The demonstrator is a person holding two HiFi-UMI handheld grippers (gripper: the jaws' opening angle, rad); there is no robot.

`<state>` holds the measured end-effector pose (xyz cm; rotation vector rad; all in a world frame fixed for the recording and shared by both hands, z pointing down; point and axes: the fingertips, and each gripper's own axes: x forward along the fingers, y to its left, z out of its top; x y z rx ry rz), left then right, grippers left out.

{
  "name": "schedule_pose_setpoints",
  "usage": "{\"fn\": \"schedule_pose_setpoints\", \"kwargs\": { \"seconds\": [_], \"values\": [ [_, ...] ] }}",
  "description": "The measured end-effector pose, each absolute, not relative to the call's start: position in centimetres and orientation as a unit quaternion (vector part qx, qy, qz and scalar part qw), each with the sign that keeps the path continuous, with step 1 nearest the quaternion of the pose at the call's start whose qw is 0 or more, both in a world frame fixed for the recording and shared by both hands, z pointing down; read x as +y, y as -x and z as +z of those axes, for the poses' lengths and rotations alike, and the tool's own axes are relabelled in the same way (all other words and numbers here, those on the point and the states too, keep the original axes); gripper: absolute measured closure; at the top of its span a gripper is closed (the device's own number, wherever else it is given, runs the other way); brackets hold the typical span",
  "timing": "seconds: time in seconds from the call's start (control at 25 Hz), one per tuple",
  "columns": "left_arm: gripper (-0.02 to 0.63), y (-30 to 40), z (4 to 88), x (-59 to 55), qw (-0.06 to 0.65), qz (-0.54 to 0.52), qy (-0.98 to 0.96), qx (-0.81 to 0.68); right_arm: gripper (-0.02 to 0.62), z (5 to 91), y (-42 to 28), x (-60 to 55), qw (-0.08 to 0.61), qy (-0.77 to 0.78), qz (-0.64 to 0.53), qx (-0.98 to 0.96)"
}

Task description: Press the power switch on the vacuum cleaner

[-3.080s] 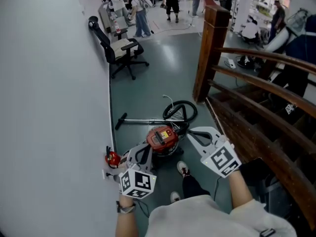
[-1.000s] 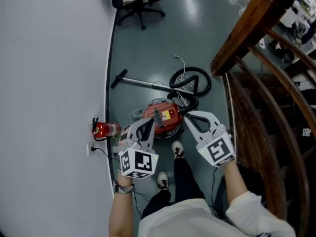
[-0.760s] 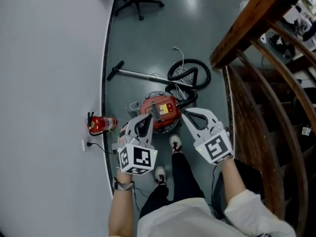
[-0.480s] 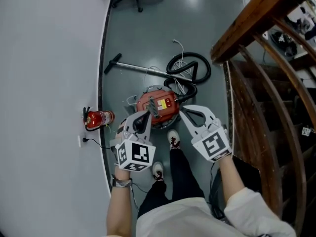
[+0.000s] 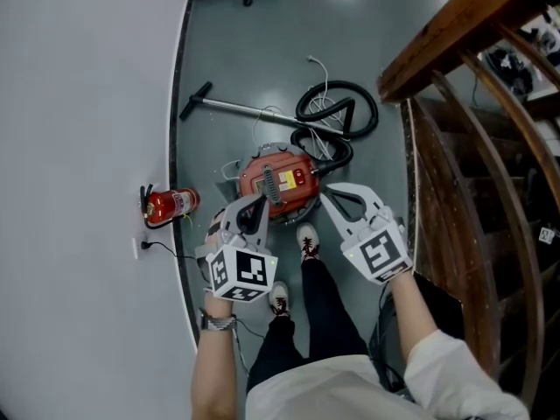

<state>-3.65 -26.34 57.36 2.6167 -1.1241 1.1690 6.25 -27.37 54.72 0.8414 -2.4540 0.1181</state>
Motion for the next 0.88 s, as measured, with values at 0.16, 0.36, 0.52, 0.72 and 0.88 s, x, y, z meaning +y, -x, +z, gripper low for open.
{"fn": "schedule_pose_setpoints", "kwargs": {
  "seconds": [0.16, 0.36, 0.52, 0.72, 0.88],
  "values": [
    [0.607, 3.6, 58.7, -26.9, 0.036, 0.381, -0.849, -0.366, 0.565, 56.5, -6.5, -28.2, 0.272, -0.316, 0.055, -0.907],
    [0.607, 3.4, 60.2, -27.6, 0.040, 0.381, -0.848, -0.366, 0.564, 58.4, -6.3, -29.2, 0.269, -0.311, 0.068, -0.909],
    [0.607, 3.2, 61.1, -28.2, 0.040, 0.374, -0.850, -0.370, 0.563, 60.0, -5.9, -29.7, 0.272, -0.293, 0.081, -0.913],
    [0.607, 3.2, 63.3, -28.8, 0.051, 0.386, -0.847, -0.363, 0.563, 62.0, -5.3, -30.3, 0.280, -0.278, 0.086, -0.915],
    [0.607, 2.9, 64.7, -29.3, 0.055, 0.390, -0.848, -0.355, 0.563, 63.5, -4.6, -30.8, 0.279, -0.271, 0.091, -0.917]
  ]
}}
